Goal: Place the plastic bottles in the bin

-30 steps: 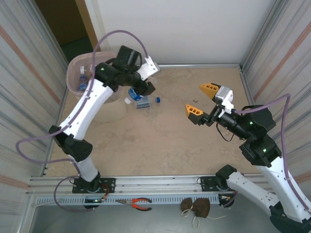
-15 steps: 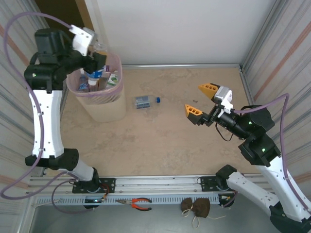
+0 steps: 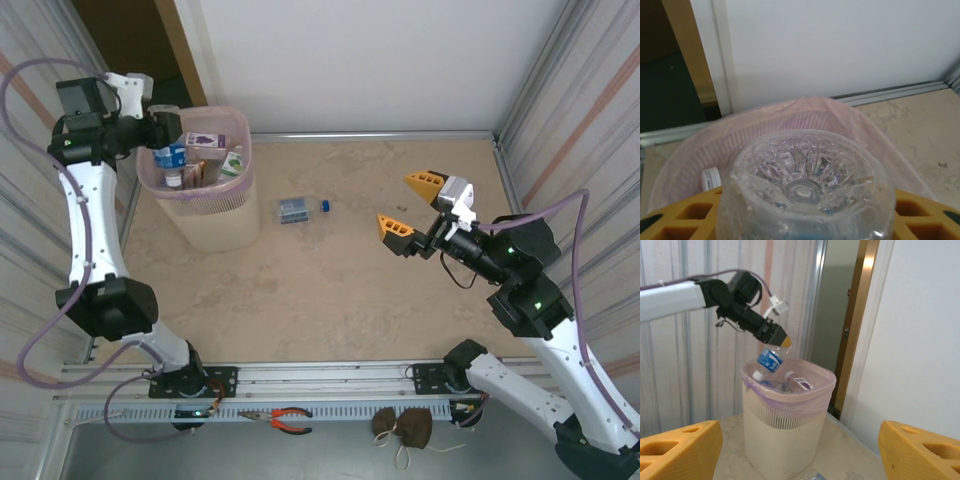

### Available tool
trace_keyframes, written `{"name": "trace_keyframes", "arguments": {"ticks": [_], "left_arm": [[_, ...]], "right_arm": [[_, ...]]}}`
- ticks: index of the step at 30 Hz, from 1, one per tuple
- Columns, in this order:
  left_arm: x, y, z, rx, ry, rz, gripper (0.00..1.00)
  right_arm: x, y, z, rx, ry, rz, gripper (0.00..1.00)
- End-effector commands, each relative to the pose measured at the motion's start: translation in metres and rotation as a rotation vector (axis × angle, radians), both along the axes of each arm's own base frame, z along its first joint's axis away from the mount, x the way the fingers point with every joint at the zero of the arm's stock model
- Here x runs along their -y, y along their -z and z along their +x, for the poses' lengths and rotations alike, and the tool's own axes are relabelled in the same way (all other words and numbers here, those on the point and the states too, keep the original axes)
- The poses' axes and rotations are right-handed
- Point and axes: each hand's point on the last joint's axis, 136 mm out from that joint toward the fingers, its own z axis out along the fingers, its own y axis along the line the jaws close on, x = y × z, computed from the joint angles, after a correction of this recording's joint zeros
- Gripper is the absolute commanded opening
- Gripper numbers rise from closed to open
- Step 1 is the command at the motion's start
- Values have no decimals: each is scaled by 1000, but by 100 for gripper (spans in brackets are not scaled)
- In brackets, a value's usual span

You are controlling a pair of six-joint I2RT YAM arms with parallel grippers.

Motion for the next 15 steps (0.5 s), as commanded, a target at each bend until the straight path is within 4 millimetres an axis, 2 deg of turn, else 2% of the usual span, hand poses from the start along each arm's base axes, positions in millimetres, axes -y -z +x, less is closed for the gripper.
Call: {"name": "trace_keyframes", "arguments": {"ticks": [1,5,10,13,15], "left_arm": [[-6,12,10,-11,-15,-32,49],[-7,45,12,-97,-23,-60,48],[-11,82,4,-192,-72,-72,49],[-14,96,1,-227,-99,-75,52],[-13,97,0,-232,-98,-84,57]], "right_arm": [[0,0,2,5,4,12,80],[0,1,4,3,10,9,81],[-2,3,7,-2,6,5,81],[-4,2,8,-3,-1,4,81],[-5,2,8,-3,-5,4,81]]}}
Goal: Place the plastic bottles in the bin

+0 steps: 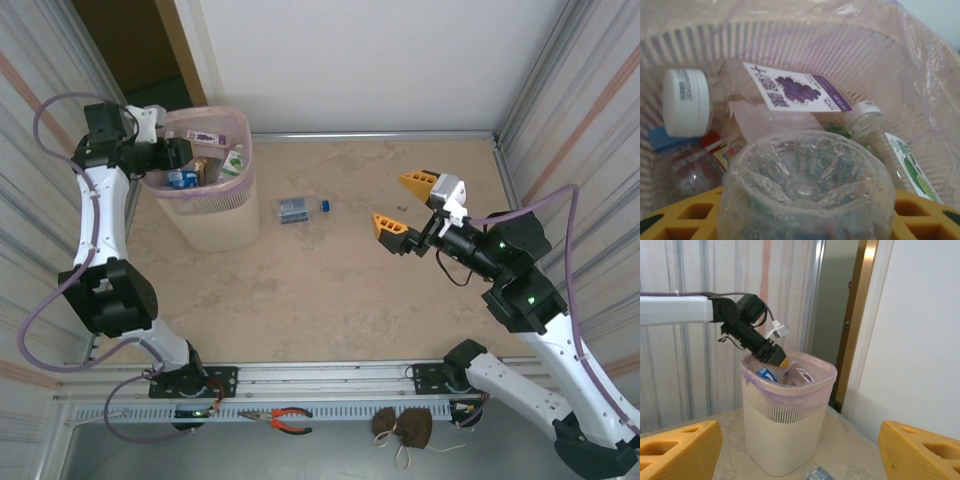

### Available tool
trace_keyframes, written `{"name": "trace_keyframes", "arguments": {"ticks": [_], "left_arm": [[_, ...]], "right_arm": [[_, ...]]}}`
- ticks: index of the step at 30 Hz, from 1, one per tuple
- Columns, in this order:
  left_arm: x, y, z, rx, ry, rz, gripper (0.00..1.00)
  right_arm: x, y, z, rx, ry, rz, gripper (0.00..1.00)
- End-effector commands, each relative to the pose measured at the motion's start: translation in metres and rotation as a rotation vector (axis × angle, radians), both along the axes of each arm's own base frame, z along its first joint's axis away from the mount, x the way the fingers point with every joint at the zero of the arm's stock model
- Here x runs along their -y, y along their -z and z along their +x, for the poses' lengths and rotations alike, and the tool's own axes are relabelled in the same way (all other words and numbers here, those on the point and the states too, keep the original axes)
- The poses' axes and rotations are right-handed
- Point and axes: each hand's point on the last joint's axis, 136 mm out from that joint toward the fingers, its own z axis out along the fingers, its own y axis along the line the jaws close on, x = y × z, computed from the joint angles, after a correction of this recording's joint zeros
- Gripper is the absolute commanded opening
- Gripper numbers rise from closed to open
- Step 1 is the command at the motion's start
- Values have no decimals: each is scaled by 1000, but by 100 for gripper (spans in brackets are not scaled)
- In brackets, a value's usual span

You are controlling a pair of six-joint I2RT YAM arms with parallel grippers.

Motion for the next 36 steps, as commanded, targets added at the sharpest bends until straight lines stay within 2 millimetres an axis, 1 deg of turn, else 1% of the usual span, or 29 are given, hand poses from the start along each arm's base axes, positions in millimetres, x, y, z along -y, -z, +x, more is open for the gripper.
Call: {"name": "trace_keyframes", "arguments": {"ticks": [1,3,5,8,9,11,12,14,17,20,22,24,27,32,36], "left_arm": [[-10,8,-2,-22,-48,11,60],[-12,-1,-4,-2,-65,24,66],[-16,-16,-7,33,-90,47,71],[-20,-49,-9,108,-112,82,78],[-21,-59,-10,132,-117,89,79],[-22,-73,-9,165,-122,100,80],[-22,-79,-8,179,-121,107,80],[-20,-83,-3,189,-112,127,80],[-14,-79,6,175,-72,180,77],[-9,-64,15,128,-38,246,64],[-6,-51,17,84,-18,266,57],[-1,-42,12,47,4,250,48],[5,-36,-1,40,14,246,39],[10,-33,-25,32,15,238,33],[19,-36,-40,41,38,203,30]], "right_arm": [[1,-9,-1,26,-7,24,81],[2,-11,-2,29,-6,26,81],[3,-13,-3,32,-4,30,81],[3,-14,-5,33,-7,31,81],[3,-14,-5,33,-9,31,81],[3,-14,-6,33,-11,33,81],[4,-15,-7,36,-10,34,81],[4,-15,-7,33,-12,35,81],[4,-15,-7,33,-13,36,81],[4,-16,-8,34,-14,38,81],[5,-17,-9,35,-12,38,81],[6,-16,-9,31,-10,40,81],[6,-16,-9,29,-10,44,81],[4,-17,-9,27,-19,43,81],[2,-16,-7,23,-25,40,81]]}}
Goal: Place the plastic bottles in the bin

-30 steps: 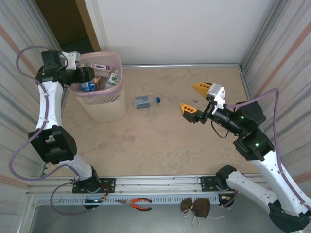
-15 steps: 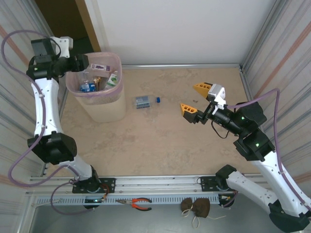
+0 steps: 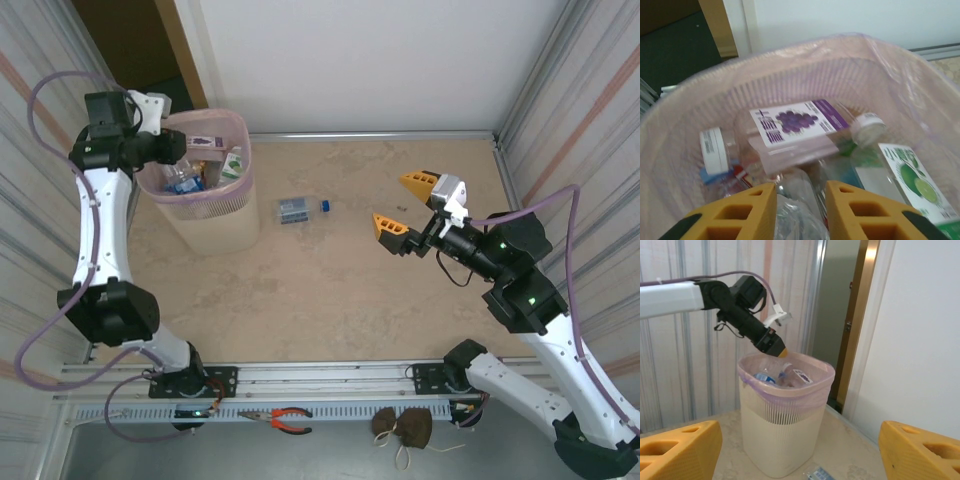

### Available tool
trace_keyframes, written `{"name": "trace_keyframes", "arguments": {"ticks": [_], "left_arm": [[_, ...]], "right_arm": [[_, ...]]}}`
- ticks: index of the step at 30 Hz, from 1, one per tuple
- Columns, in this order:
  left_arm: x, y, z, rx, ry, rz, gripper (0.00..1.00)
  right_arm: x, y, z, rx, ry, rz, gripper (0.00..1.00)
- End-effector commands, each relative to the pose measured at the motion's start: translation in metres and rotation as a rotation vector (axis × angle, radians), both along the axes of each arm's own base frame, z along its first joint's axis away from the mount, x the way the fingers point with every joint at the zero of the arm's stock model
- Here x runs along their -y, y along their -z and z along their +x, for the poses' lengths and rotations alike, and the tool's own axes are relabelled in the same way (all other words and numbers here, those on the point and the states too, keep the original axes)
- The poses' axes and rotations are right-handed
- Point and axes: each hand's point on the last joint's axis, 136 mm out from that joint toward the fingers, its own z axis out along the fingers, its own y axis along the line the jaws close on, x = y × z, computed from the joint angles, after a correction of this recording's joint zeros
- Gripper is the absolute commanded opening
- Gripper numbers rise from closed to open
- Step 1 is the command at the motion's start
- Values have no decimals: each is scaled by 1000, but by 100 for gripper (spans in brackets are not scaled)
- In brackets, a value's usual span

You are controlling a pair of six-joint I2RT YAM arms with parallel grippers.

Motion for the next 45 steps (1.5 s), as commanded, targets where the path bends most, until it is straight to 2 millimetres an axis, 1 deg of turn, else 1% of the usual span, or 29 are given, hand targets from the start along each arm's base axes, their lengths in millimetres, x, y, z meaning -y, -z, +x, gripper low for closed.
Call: {"name": "trace_keyframes", "arguments": {"ticks": [1,6,9,11,13,17,22,24,28,32,37,41,45], "left_arm": [[15,9,-26,-65,42,-53,29],[28,4,-40,-65,77,-101,27],[37,10,-46,-91,101,-127,27],[43,20,-47,-121,115,-134,27],[46,31,-47,-148,116,-144,26],[51,59,-48,-223,116,-165,24],[50,87,-52,-290,93,-173,24],[48,93,-54,-302,81,-160,24],[32,93,-57,-286,25,-82,24],[9,84,-55,-255,-40,-45,24],[-9,73,-47,-240,-76,-29,25],[-11,68,-50,-243,-83,-18,25],[-2,70,-58,-256,-58,-62,25]], "right_arm": [[2,-16,-5,21,-17,39,81],[2,-16,-5,21,-15,39,81],[1,-15,-4,18,-16,40,81],[1,-14,-4,16,-18,39,81],[1,-14,-4,15,-19,42,81],[1,-12,-4,13,-17,40,81],[1,-12,-4,15,-14,41,80],[1,-12,-4,14,-15,41,81],[0,-13,-3,16,-18,40,81],[0,-14,-4,20,-19,40,81],[0,-16,-5,25,-23,40,81],[3,-18,-6,31,-16,40,81],[4,-16,-7,31,-13,40,81]]}}
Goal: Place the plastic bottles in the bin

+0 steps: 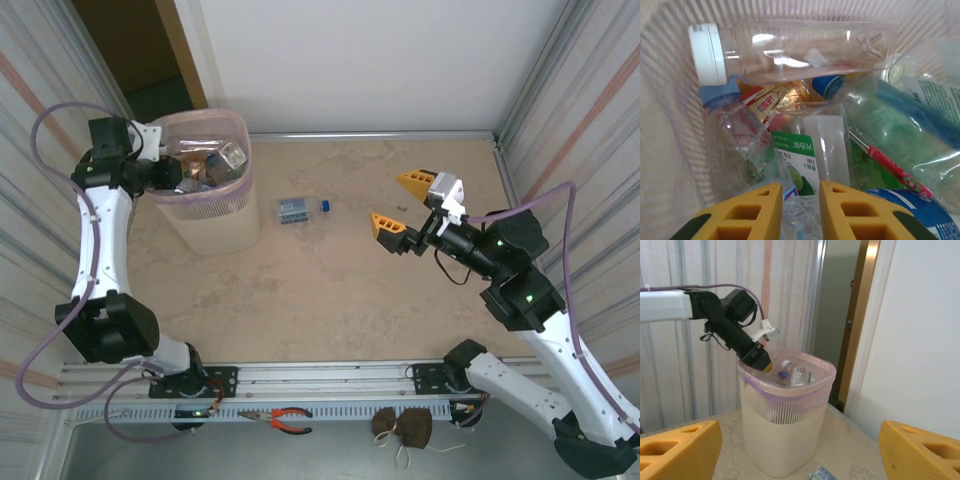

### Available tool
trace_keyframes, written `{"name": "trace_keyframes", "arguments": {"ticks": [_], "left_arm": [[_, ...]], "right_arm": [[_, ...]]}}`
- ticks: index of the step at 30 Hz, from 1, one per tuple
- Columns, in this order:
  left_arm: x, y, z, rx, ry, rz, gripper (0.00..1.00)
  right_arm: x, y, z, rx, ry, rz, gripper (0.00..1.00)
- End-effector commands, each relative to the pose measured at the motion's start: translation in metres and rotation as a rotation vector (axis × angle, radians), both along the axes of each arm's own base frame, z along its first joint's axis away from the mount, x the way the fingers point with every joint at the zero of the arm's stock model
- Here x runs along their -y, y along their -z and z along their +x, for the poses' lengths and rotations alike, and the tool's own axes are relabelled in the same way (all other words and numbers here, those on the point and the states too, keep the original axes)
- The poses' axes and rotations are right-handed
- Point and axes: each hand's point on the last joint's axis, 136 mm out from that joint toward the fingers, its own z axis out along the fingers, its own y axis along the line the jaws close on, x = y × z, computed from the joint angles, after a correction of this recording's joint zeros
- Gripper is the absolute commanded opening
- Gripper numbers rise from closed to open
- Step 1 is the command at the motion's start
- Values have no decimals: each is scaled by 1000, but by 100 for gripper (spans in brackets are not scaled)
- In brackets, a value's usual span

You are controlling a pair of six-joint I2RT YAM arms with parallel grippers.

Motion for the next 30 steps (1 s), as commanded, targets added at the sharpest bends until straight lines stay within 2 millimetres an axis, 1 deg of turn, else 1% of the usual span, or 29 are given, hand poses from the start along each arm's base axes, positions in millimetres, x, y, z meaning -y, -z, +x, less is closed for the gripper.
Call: {"name": "trace_keyframes", "arguments": {"ticks": [1,4,6,10,12,16,19,21,23,25,27,30], "left_arm": [[18,17,-25,-103,47,-70,25],[24,14,-28,-95,58,-86,25],[26,5,-29,-74,62,-94,26],[32,-20,-31,-16,73,-123,27],[37,-38,-30,34,82,-135,28],[56,-70,-27,124,127,-149,37],[73,-89,-20,183,158,-143,39],[90,-98,-11,223,192,-135,39],[103,-101,0,237,217,-121,38],[114,-99,11,229,242,-113,36],[128,-94,20,211,277,-120,34],[137,-76,29,163,299,-99,34]], "right_arm": [[5,-16,-9,35,-11,37,81],[4,-17,-9,36,-16,36,81],[3,-17,-8,36,-17,34,81],[4,-17,-8,39,-16,34,81],[3,-16,-8,36,-17,33,81],[4,-16,-8,34,-14,35,81],[4,-16,-8,35,-13,35,81],[4,-17,-8,34,-14,36,81],[3,-17,-8,32,-18,37,81],[4,-18,-9,32,-18,37,81],[4,-18,-9,33,-17,38,81],[5,-16,-9,28,-9,36,81]]}}
